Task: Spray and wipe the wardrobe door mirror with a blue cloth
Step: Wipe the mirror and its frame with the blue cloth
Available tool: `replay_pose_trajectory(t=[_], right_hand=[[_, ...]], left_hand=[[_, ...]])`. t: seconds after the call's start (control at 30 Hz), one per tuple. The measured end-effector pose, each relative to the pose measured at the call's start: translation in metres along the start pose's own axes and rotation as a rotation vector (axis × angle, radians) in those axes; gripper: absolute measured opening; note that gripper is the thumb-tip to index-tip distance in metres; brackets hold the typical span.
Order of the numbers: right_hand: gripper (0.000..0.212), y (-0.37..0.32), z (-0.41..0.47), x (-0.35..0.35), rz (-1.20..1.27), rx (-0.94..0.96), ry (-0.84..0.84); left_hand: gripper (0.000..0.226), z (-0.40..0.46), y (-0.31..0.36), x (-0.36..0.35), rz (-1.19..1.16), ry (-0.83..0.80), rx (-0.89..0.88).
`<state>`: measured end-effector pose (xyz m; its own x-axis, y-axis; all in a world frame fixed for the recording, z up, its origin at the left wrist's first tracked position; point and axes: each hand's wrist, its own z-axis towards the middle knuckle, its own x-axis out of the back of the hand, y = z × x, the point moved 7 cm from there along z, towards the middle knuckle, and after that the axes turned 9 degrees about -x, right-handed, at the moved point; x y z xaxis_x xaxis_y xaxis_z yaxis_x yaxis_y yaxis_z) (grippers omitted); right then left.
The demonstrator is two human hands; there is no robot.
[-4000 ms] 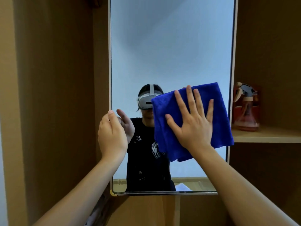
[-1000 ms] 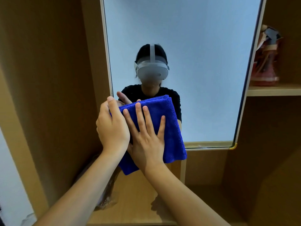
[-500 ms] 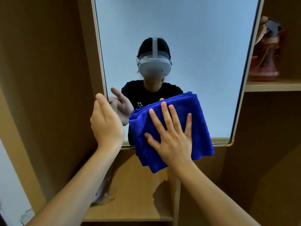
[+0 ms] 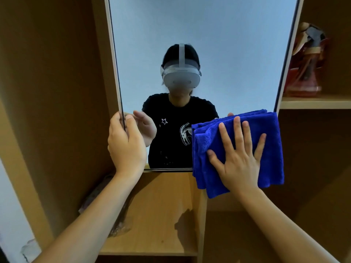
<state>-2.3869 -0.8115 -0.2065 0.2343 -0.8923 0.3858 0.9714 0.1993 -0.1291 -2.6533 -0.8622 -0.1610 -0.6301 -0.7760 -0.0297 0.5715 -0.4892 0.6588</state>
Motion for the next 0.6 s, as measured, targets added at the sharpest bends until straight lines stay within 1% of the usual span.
replay_pose_trajectory(t=[0.1, 0.23, 0.33, 0.4, 0.5, 0.6], right_hand=[[0.073, -0.013, 0.017, 0.007, 0.049, -0.08, 0.011], [0.07, -0.04, 0.076, 0.034, 0.114, -0.119, 0.071], [0.07, -0.049, 0.092, 0.041, 0.113, -0.147, 0.101], [0.071, -0.049, 0.074, 0.032, 0.093, -0.111, 0.078], [0.073, -0.04, 0.021, 0.007, 0.034, -0.008, 0.026], [0.075, -0.029, -0.015, -0.007, 0.018, 0.029, -0.023]], left_hand=[[0.041, 0.0, -0.001, 0.0, 0.002, 0.001, 0.001], [0.042, -0.004, 0.002, -0.002, 0.018, 0.017, -0.009], [0.043, -0.005, 0.004, -0.003, 0.036, 0.034, -0.008], [0.043, -0.007, 0.006, -0.005, 0.037, 0.04, -0.011], [0.044, -0.008, 0.007, -0.005, 0.031, 0.033, -0.004], [0.044, -0.008, 0.008, -0.005, 0.021, 0.029, 0.007]])
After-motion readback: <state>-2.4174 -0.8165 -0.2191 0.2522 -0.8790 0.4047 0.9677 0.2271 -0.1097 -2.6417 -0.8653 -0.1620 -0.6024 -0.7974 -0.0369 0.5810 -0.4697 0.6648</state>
